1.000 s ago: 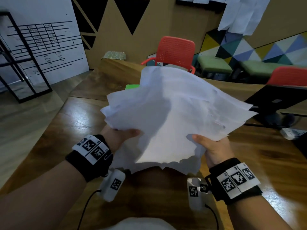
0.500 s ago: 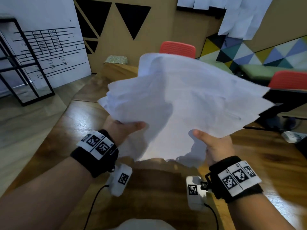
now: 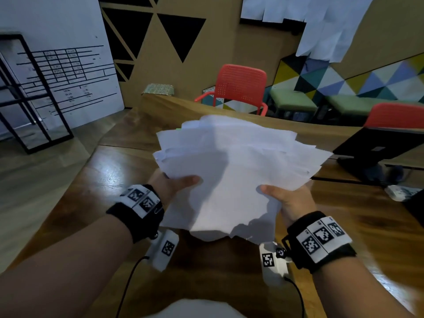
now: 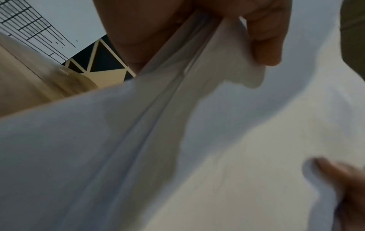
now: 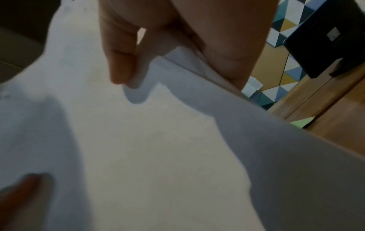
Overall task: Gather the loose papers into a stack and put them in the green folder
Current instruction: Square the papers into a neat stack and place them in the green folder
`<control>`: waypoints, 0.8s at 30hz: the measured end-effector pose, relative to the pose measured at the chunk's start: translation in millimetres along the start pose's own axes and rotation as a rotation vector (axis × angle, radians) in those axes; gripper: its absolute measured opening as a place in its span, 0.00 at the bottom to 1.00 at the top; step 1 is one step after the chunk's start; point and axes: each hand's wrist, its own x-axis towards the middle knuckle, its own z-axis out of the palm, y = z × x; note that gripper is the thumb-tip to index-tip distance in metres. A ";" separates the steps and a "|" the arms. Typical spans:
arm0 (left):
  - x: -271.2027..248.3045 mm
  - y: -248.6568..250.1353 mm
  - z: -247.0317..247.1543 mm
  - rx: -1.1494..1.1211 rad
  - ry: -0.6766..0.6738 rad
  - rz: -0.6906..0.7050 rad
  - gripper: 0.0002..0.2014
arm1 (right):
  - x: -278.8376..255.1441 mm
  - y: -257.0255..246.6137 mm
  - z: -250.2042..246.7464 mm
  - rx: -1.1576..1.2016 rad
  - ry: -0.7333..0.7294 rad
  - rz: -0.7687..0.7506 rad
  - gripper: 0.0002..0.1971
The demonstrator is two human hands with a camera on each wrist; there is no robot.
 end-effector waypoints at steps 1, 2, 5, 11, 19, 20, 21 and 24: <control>-0.5 -1.3 5.1 0.036 0.015 -0.024 0.14 | 1.1 0.6 2.6 -0.022 0.034 0.034 0.17; -0.6 -0.9 7.9 0.069 0.038 -0.039 0.15 | 0.5 -1.1 6.0 -0.022 0.049 0.039 0.16; 2.5 7.8 4.7 -0.030 0.087 -0.040 0.12 | 1.4 -13.3 4.1 0.088 -0.021 -0.059 0.27; 12.6 3.7 -15.9 -0.050 -0.083 0.075 0.32 | 4.5 -12.0 -1.8 0.075 -0.202 -0.047 0.25; 11.5 26.3 5.0 0.068 0.105 0.168 0.22 | -8.4 -30.1 32.8 0.156 0.110 -0.187 0.26; 11.9 26.5 1.7 0.065 0.124 0.189 0.23 | -9.0 -28.8 30.3 0.164 0.087 -0.226 0.30; 12.9 24.0 -2.9 0.110 0.126 0.203 0.25 | -8.0 -24.0 27.3 0.159 0.078 -0.242 0.37; 12.5 10.0 -8.3 0.133 0.118 0.090 0.19 | -2.0 2.3 19.7 0.146 0.076 -0.181 0.50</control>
